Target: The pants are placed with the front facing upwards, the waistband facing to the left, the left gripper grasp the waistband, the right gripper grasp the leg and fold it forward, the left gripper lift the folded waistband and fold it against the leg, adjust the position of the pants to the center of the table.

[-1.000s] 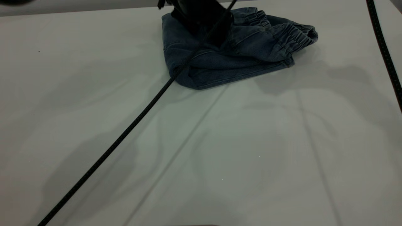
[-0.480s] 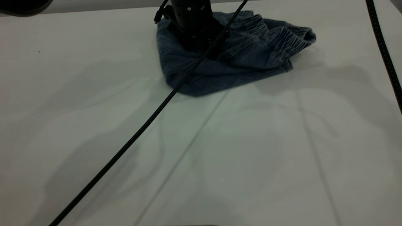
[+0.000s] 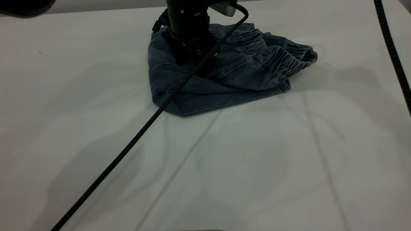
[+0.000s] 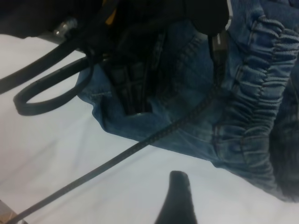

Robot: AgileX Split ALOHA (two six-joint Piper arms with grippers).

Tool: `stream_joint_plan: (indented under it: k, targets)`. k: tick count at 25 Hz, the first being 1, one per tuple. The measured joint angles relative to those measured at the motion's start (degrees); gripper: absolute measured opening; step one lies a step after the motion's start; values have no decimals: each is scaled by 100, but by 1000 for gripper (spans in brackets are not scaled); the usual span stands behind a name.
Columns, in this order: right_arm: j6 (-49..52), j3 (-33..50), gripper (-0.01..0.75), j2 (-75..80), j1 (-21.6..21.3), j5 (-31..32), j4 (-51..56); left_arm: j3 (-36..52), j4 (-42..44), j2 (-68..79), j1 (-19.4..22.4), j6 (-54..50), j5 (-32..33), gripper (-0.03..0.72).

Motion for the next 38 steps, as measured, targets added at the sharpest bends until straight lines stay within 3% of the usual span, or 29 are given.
stream_joint_plan:
  k: [5,13,23,30,38]
  targets:
    - [-4,0,514,-412,0,-6,-94,-507,128,-50,-5,-362,0,587]
    - [7,0,514,-1602,0,53,-173,-593,164,-924,-10,-1047,0,587]
    - [384,0,514,-3390,0,1263,-266,-365,182,-2753,-10,-1274,0,587]
    - [923,74,514,-4433,0,1600,-804,1089,182,-4397,-10,-1378,0,587]
    - [1357,1076,514,-5927,0,1637,-1129,3538,176,-6812,-10,-1444,0,587]
